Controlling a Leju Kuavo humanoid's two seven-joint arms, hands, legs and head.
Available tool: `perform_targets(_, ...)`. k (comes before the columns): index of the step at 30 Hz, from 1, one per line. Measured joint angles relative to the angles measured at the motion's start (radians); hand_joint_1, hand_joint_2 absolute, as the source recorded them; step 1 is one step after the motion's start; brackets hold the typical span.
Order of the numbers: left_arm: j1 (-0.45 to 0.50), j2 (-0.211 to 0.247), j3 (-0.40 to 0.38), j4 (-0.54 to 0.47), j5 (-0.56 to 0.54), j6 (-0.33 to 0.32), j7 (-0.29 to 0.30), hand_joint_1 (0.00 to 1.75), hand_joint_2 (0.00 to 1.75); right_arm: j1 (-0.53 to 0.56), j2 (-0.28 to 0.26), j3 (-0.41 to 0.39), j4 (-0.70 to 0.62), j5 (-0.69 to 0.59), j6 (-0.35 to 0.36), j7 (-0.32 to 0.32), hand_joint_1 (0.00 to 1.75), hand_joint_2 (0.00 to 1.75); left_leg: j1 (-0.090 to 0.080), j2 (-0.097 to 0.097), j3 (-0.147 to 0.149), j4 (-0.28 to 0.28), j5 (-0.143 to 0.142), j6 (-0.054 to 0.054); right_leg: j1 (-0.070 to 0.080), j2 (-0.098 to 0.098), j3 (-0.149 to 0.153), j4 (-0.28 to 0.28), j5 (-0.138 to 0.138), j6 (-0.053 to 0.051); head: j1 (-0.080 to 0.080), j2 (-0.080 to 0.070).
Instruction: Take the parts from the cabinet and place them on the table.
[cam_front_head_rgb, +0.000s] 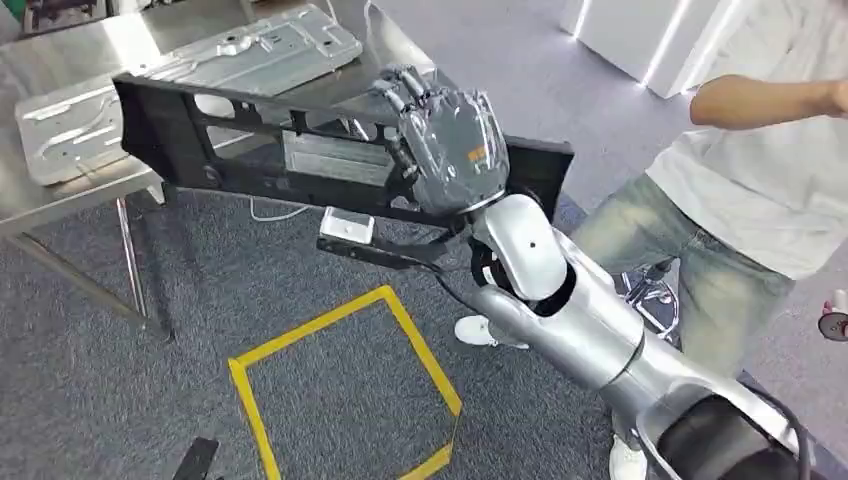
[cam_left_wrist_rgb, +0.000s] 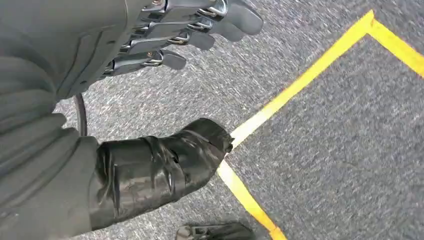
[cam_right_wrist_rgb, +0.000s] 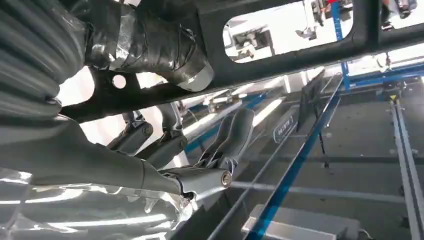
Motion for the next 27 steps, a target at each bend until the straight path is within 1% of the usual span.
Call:
perform_targets(1,-0.002,-0.002,0.0,0.0,0.0,0.001,0.0,0.0,1.75,0.003,0.0,0.0,0.0,-0.002,0.0,0.0,1.75,1.75,0.003,0.008,-0.04,0.075,-0.03,-0.005,0.0,-0.012,0.001,0.0,-0.002,-0.002,-0.001,0.0)
perform_targets(2,-0.002,-0.005,-0.001,0.0,0.001,0.001,0.0,0.0,1.75,0.008,0.0,0.0,0.0,-0.003,0.0,0.0,1.75,1.75,0.007,0.011,-0.074,0.132,-0.043,-0.01,0.0,-0.024,0.001,0.0,-0.004,-0.004,-0.001,0.0)
perform_targets(3,0.0,-0.007,-0.001,0.0,0.003,0.001,-0.001,0.0,1.75,0.012,0.0,0.0,0.0,-0.003,0.0,0.0,1.75,1.75,0.011,0.013,-0.083,0.142,-0.032,-0.014,0.0,-0.034,0.001,0.001,-0.006,-0.002,-0.001,0.0)
perform_targets(4,0.001,-0.007,-0.001,0.0,0.003,0.001,-0.002,0.0,1.75,0.016,0.0,0.0,0.0,-0.002,0.0,0.0,1.75,1.75,0.015,0.018,-0.071,0.109,-0.004,-0.018,0.0,-0.043,0.002,0.002,-0.009,0.0,-0.001,0.0)
perform_targets(5,0.001,-0.007,-0.001,0.0,0.005,0.0,-0.002,0.0,1.75,0.016,0.0,0.0,-0.001,-0.002,0.001,0.0,1.75,1.75,0.018,0.026,-0.041,0.048,0.033,-0.021,-0.001,-0.052,0.003,0.004,-0.012,0.003,-0.001,0.0)
perform_targets(6,0.001,-0.008,-0.001,0.0,0.007,0.0,-0.003,0.0,1.75,0.015,0.0,0.0,-0.002,-0.002,0.001,0.0,1.75,1.75,0.019,0.048,0.009,-0.049,0.079,-0.023,-0.002,-0.062,0.006,0.008,-0.017,0.008,-0.001,0.0)
perform_targets(7,-0.001,-0.009,-0.001,0.0,0.01,0.0,-0.005,0.0,1.75,0.014,0.0,0.0,-0.002,-0.002,0.001,0.0,1.75,1.75,0.016,0.101,0.044,-0.125,0.092,-0.025,0.001,-0.07,0.009,0.012,-0.024,0.017,-0.001,0.0)
perform_targets(8,-0.004,-0.009,-0.001,0.0,0.01,-0.001,-0.005,0.0,1.75,0.013,-0.001,0.0,-0.002,-0.002,0.001,0.0,1.75,1.75,0.002,0.098,0.053,-0.13,0.083,-0.013,0.01,-0.078,0.008,0.016,-0.029,0.024,-0.003,0.0)
perform_targets(9,-0.005,-0.01,-0.001,0.0,0.01,-0.001,-0.005,0.0,1.75,0.013,0.0,0.0,-0.002,-0.002,0.003,0.0,1.75,1.75,0.004,0.082,0.051,-0.129,0.083,0.0,0.009,-0.083,0.012,0.014,-0.031,0.028,0.005,0.0)
perform_targets(10,-0.004,-0.01,-0.001,0.0,0.01,-0.001,-0.006,0.0,1.75,0.012,0.0,0.0,-0.003,-0.001,0.003,0.0,1.75,1.75,0.003,0.072,0.05,-0.129,0.082,0.003,0.011,-0.093,0.016,0.013,-0.034,0.032,0.003,0.0)
perform_targets(11,-0.002,-0.01,-0.001,0.0,0.011,-0.001,-0.005,0.0,1.75,0.012,0.0,0.0,-0.003,-0.001,0.004,0.0,1.75,1.75,0.0,0.061,0.05,-0.128,0.08,0.01,0.01,-0.105,0.023,0.008,-0.035,0.036,0.005,0.0)
perform_targets(12,-0.002,-0.01,-0.001,0.0,0.011,-0.001,-0.006,0.0,1.75,0.011,0.0,0.0,-0.005,-0.001,0.005,0.0,1.75,1.75,0.004,0.05,0.056,-0.134,0.082,0.018,0.008,-0.113,0.028,0.01,-0.042,0.045,0.005,0.0)
perform_targets(13,0.002,-0.01,-0.001,0.0,0.013,-0.001,-0.007,0.0,1.75,0.01,0.0,0.0,-0.006,-0.001,0.006,0.0,1.75,1.75,0.008,0.041,0.062,-0.138,0.084,0.022,0.0,-0.086,0.025,0.023,-0.054,0.053,0.008,0.0)
perform_targets(14,0.001,-0.01,-0.001,0.0,0.013,-0.002,-0.008,0.0,1.75,0.008,0.0,0.0,-0.008,-0.001,0.006,0.0,1.75,1.75,0.008,0.032,0.063,-0.138,0.082,0.027,0.0,-0.044,0.006,0.066,-0.08,0.053,0.008,0.0)
perform_targets(15,-0.002,-0.01,-0.001,0.0,0.013,-0.006,-0.009,0.0,1.75,0.007,0.0,-0.002,-0.008,0.0,0.007,0.0,1.75,1.75,0.007,0.023,0.063,-0.138,0.083,0.038,0.0,-0.024,-0.032,0.141,-0.116,0.05,0.012,0.0)
perform_targets(16,-0.002,-0.009,-0.001,0.0,0.012,-0.008,-0.011,0.0,1.75,0.008,0.0,-0.003,-0.008,0.001,0.012,0.001,1.75,1.75,0.006,0.011,0.063,-0.138,0.082,0.039,0.001,-0.012,-0.078,0.23,-0.152,0.05,0.012,0.0)
perform_targets(17,-0.002,-0.008,-0.001,0.0,0.012,-0.012,-0.011,0.0,1.75,0.01,0.0,-0.003,-0.008,0.006,0.018,0.002,1.75,1.75,0.003,-0.003,0.063,-0.138,0.081,0.041,0.001,-0.008,-0.119,0.302,-0.172,0.049,0.012,0.0)
perform_targets(18,0.0,-0.008,-0.001,0.0,0.012,-0.018,-0.011,0.0,1.75,0.011,0.0,-0.003,-0.007,0.012,0.019,0.003,1.75,1.75,0.002,-0.016,0.063,-0.137,0.081,0.041,0.001,-0.006,-0.141,0.332,-0.168,0.048,0.012,0.0)
perform_targets(19,0.001,-0.006,-0.001,0.0,0.012,-0.021,-0.01,0.0,1.75,0.011,0.0,-0.002,-0.006,0.017,0.02,0.005,1.75,1.75,0.002,-0.031,0.064,-0.137,0.081,0.041,0.001,-0.006,-0.141,0.316,-0.145,0.046,0.012,0.0)
perform_targets(20,0.002,-0.006,-0.001,0.0,0.012,-0.024,-0.008,0.0,1.75,0.01,0.0,-0.003,-0.005,0.018,0.018,0.005,1.75,1.75,0.002,-0.047,0.065,-0.135,0.081,0.041,0.001,-0.002,-0.118,0.255,-0.098,0.042,0.013,0.0)
perform_targets(21,0.002,-0.006,-0.001,0.0,0.012,-0.024,-0.006,0.0,1.75,0.008,0.0,-0.003,-0.005,0.018,0.017,0.005,1.75,1.75,0.002,-0.062,0.066,-0.133,0.08,0.039,0.0,0.009,-0.081,0.167,-0.047,0.037,0.013,0.0)
perform_targets(22,0.002,-0.006,-0.001,0.0,0.012,-0.025,-0.005,0.0,1.75,0.004,0.001,-0.003,-0.003,0.018,0.015,0.002,1.75,1.75,0.003,-0.074,0.066,-0.132,0.079,0.037,-0.001,0.04,-0.046,0.084,-0.005,0.033,0.013,0.0)
perform_targets(23,0.001,-0.006,-0.001,0.0,0.012,-0.025,-0.003,0.0,1.75,0.002,0.001,-0.003,0.0,0.018,0.014,0.0,1.75,1.75,0.0,-0.083,0.061,-0.128,0.077,0.033,-0.006,0.086,-0.029,0.047,-0.014,0.028,0.011,0.0)
perform_targets(24,0.0,-0.005,-0.001,0.0,0.011,-0.025,-0.001,0.0,1.75,0.001,0.003,-0.003,0.0,0.018,0.014,-0.001,1.75,1.75,0.001,-0.097,0.056,-0.124,0.078,0.027,-0.01,0.08,-0.019,0.027,-0.016,0.032,0.01,0.0)
perform_targets(25,0.001,-0.005,-0.001,0.0,0.01,-0.024,0.0,0.0,1.75,0.001,0.002,-0.003,0.003,0.018,0.014,-0.001,1.75,1.75,0.009,-0.108,0.053,-0.13,0.083,0.018,-0.002,0.072,-0.018,0.028,-0.016,0.031,0.012,0.0)
perform_targets(26,0.005,-0.003,-0.001,0.0,0.01,-0.024,0.001,0.0,1.75,0.0,0.003,-0.003,0.005,0.018,0.015,-0.001,1.75,1.75,0.012,-0.119,0.052,-0.137,0.086,0.009,0.004,0.061,-0.016,0.029,-0.017,0.026,0.013,0.0)
perform_targets(27,0.009,-0.002,-0.001,0.0,0.01,-0.024,0.002,0.0,1.75,0.0,0.003,-0.003,0.006,0.018,0.014,-0.001,1.75,1.75,0.01,-0.132,0.052,-0.14,0.088,0.001,-0.004,0.049,-0.011,0.018,-0.012,0.019,0.012,0.0)
